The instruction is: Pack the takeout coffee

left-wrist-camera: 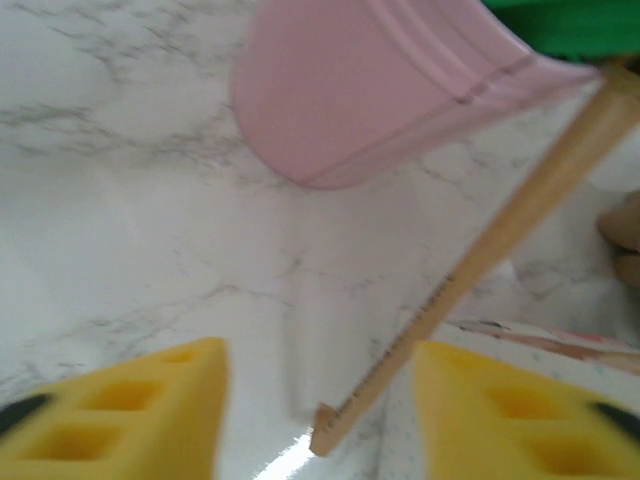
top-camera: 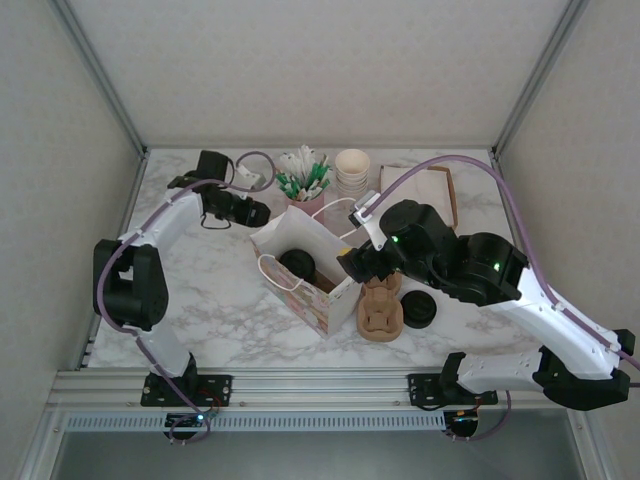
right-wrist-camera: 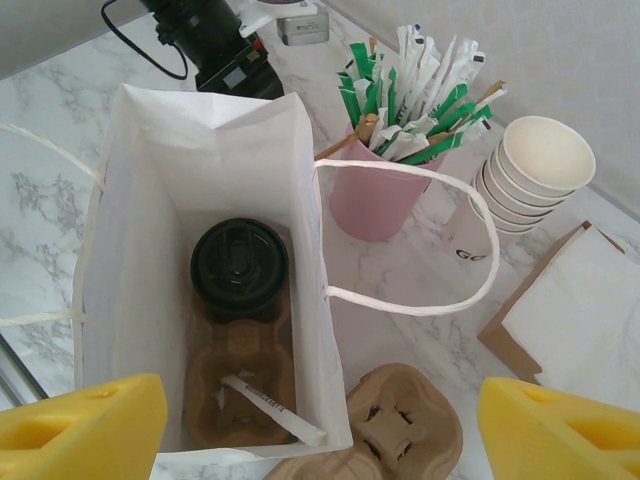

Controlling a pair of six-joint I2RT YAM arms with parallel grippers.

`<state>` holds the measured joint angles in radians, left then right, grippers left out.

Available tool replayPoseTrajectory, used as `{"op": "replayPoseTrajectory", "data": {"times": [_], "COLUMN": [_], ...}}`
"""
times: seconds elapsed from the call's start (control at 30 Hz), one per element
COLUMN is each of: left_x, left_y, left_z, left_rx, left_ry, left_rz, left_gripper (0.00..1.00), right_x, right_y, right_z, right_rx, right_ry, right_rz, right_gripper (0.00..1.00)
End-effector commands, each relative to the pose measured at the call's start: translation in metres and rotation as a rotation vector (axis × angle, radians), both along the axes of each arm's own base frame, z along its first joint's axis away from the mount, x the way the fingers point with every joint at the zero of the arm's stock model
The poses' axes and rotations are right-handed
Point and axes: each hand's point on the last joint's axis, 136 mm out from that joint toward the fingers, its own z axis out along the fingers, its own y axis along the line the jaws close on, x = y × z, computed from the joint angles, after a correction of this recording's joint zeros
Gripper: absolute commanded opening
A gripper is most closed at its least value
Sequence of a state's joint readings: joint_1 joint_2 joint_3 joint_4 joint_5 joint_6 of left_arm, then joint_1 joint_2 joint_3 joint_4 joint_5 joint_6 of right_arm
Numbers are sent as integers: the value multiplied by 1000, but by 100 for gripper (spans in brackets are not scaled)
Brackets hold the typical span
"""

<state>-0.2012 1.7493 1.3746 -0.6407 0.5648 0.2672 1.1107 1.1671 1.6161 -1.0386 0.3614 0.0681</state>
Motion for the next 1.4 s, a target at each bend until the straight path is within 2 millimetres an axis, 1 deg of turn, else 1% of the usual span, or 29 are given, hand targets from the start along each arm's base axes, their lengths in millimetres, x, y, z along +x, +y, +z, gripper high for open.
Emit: {"op": "replayPoseTrajectory", "data": {"times": [0.0, 0.03, 0.07, 0.1, 0.23, 0.33, 0.5, 0.6, 0.67, 0.73, 0.77, 0.87, 0.9, 0.93, 1.03, 1.07, 1.1, 1.23, 1.37], "left_x": [-16, -17, -17, -17, -14, -12, -9, -9, -7, -6, -5, -4, -4, -4, -8, -8, -9, -7, -1], "left_y": [-7, -8, -9, -11, -15, -22, -25, -30, -30, -31, -31, -30, -31, -30, -31, -30, -29, -22, -3], "left_z": [1, 0, -4, -8, -29, -38, -58, -64, -68, -71, -72, -73, -72, -71, -68, -67, -65, -48, -16], "left_rx": [-43, -41, -31, -13, 34, 13, 52, 49, 69, 79, 85, 97, 101, 105, 109, 113, 123, 168, 250], "left_ry": [50, 48, 51, 56, 79, 104, 121, 136, 132, 129, 126, 122, 115, 107, 94, 90, 86, 34, -60], "left_rz": [-66, -68, -68, -71, -75, -77, -71, -74, -66, -63, -62, -64, -67, -70, -92, -97, -103, -107, -70], "left_gripper": [74, 81, 97, 100, 100, 100, 100, 100, 98, 90, 85, 59, 47, 38, 20, 12, 1, 0, 0], "right_x": [-4, -4, -4, -4, -4, -4, -2, -1, -1, 0, 0, 0, 0, 0, 1, 1, 0, 0, 0], "right_y": [3, 4, 4, 4, 7, 8, 12, 15, 16, 17, 17, 17, 16, 16, 13, 12, 11, 6, 3], "right_z": [-8, -9, -9, -9, -9, -10, -14, -16, -18, -20, -21, -20, -20, -20, -18, -18, -17, -15, -9], "right_rx": [-16, -21, -26, -26, -20, -16, -27, -34, -39, -43, -43, -45, -45, -45, -42, -43, -41, -39, -19], "right_ry": [37, 40, 43, 44, 50, 52, 58, 61, 64, 64, 63, 61, 62, 60, 51, 49, 47, 39, 24], "right_rz": [11, 13, 13, 12, 14, 14, 16, 21, 20, 20, 20, 18, 17, 15, 8, 6, 5, -3, -8], "right_gripper": [82, 82, 82, 82, 82, 82, 82, 82, 82, 82, 82, 82, 82, 82, 82, 82, 82, 82, 82]}}
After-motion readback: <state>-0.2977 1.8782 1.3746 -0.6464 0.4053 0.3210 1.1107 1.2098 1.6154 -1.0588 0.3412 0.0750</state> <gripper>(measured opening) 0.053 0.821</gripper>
